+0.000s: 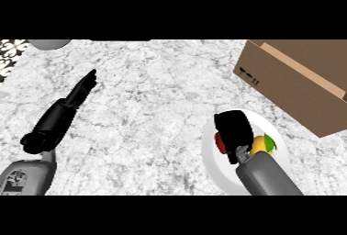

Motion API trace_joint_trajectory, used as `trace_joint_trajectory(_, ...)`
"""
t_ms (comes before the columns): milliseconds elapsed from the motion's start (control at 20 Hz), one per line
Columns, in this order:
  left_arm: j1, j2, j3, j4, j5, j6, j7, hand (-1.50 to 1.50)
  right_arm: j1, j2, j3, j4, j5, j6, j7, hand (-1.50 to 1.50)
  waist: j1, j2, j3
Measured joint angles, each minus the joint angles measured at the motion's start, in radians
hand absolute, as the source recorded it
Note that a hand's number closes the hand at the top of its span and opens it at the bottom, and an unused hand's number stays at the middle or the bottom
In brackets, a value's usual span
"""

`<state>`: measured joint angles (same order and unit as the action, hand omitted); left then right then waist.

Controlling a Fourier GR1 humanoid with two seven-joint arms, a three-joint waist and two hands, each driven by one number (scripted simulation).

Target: Pick the bell pepper from the plate and place it in the cardboard box

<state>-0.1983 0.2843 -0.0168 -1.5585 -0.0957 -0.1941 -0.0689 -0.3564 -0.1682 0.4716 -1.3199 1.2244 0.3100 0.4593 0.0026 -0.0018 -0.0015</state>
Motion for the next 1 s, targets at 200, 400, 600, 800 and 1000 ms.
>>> trace_joint_trajectory(200, -0.014, -0.002, 0.007, 0.002, 0.001, -0.008, 0.003, 0.00, -0.092, 0.035, -0.039, 0.086, -0.044, -0.045, -0.119, 1.50, 0.010, 0.005, 0.001)
trace_joint_trajectory(400, -0.051, -0.009, -0.002, 0.027, -0.014, -0.006, -0.003, 0.00, -0.226, 0.084, -0.106, 0.203, -0.134, -0.087, -0.275, 1.50, 0.026, 0.014, 0.002)
trace_joint_trajectory(600, -0.076, -0.018, -0.002, 0.044, -0.020, -0.004, 0.010, 0.00, -0.326, 0.091, -0.164, 0.299, -0.159, -0.198, -0.405, 1.50, 0.022, 0.012, 0.002)
trace_joint_trajectory(800, -0.043, -0.007, 0.015, 0.024, -0.005, -0.021, 0.003, 0.00, -0.402, 0.075, -0.182, 0.286, -0.142, -0.239, -0.455, 1.50, 0.015, 0.006, 0.002)
trace_joint_trajectory(1000, -0.029, -0.008, 0.028, 0.033, -0.006, -0.022, -0.011, 0.00, -0.453, 0.062, -0.231, 0.211, -0.155, -0.230, -0.442, 1.50, 0.004, 0.002, 0.001)
